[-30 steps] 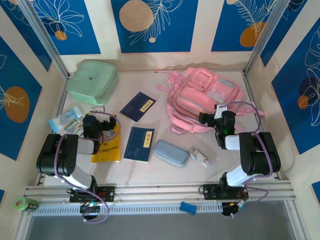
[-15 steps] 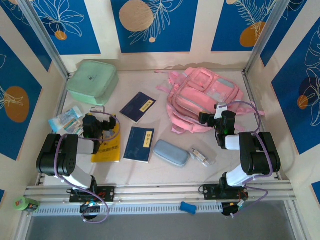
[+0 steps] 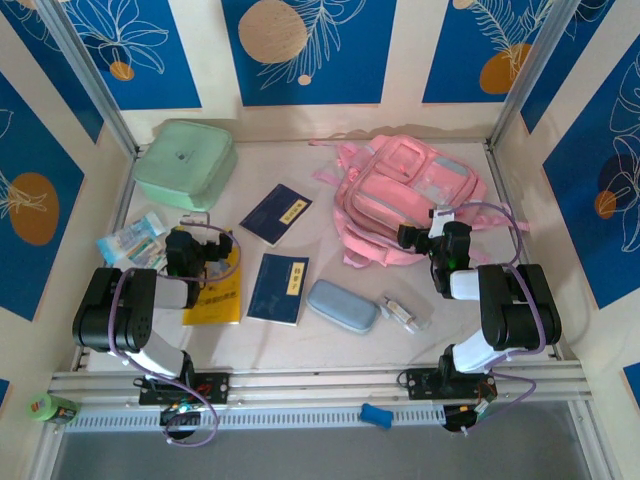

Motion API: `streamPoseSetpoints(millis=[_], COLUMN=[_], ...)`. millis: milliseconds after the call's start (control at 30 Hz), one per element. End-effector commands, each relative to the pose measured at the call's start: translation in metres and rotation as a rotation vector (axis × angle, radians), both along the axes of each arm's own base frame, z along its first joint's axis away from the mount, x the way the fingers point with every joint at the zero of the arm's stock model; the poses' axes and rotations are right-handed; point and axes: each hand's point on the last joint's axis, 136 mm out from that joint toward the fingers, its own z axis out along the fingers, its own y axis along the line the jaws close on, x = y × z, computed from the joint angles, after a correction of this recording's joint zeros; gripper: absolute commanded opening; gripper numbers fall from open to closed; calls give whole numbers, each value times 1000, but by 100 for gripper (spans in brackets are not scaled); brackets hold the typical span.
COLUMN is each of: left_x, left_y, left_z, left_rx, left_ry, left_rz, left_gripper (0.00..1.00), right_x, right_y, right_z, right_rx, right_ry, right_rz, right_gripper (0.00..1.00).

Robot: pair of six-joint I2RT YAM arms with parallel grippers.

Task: Pack the student bag
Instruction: Rotate the student bag at the top-center of the table.

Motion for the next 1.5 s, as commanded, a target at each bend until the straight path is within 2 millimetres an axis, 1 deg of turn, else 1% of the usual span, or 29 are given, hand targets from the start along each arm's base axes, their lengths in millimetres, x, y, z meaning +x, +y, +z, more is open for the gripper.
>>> streamPoseSetpoints(millis=[0, 133, 200, 267, 400, 500, 567, 633, 700, 800, 867, 933, 1000, 1033, 1100, 1167, 1200, 1267, 1333, 1400, 1467], left_x=[5, 5, 4, 3, -2, -8, -11, -14, -17, -20, -26, -26, -27, -26, -24, -27, -29, -35, -41, -48, -54], left_y=[-6, -6, -6, -9, -15, -17, -13, -13, -14, -2, 6, 6, 8, 4, -16, -31, -37, -54, -72, -88, -112], left_z=[6, 6, 8, 13, 29, 51, 72, 92, 107, 115, 112, 114, 107, 105, 101, 94, 93, 90, 86, 82, 83], left_rx=[4, 4, 1, 1, 3, -5, -55, -126, -202, -395, -483, -514, -578, -622, -685, -695, -682, -662, -661, -657, -648], left_ry=[-17, -18, -18, -23, -24, -34, -67, -108, -133, -131, -111, -117, -41, -1, 69, 154, 182, 231, 271, 313, 322], left_rz=[-31, -31, -28, -49, -86, -96, -59, -42, -30, 94, 175, 178, 231, 234, 170, 150, 142, 106, 73, 56, -4], left_gripper=[99, 100, 99, 99, 99, 99, 99, 99, 100, 99, 99, 100, 99, 99, 100, 99, 99, 99, 100, 99, 99], right_x=[7, 8, 7, 5, 1, -3, -5, -11, -18, -28, -37, -47, -58, -66, -84, -101, -105, -108, -106, -100, -95], right_y=[4, 2, -1, -4, -11, -21, -32, -40, -46, -49, -53, -49, -40, -34, -28, -20, -14, 7, 18, 23, 22], right_z=[16, 17, 22, 29, 45, 63, 75, 78, 71, 70, 72, 73, 70, 67, 56, 41, 37, 32, 30, 30, 24], right_rx=[-11, -11, -7, -6, 0, 24, 88, 163, 217, 374, 499, 574, 585, 587, 597, 639, 668, 745, 784, 793, 757], right_ry=[-56, -55, -55, -54, -65, -24, 50, 149, 242, 305, 316, 353, 422, 464, 550, 641, 673, 733, 765, 772, 784], right_rz=[29, 14, -6, -21, -60, -122, -210, -293, -356, -373, -401, -395, -384, -378, -388, -399, -379, -292, -240, -209, -219], right_gripper=[99, 99, 99, 99, 99, 99, 99, 99, 99, 99, 99, 99, 99, 99, 99, 99, 99, 99, 100, 95, 88])
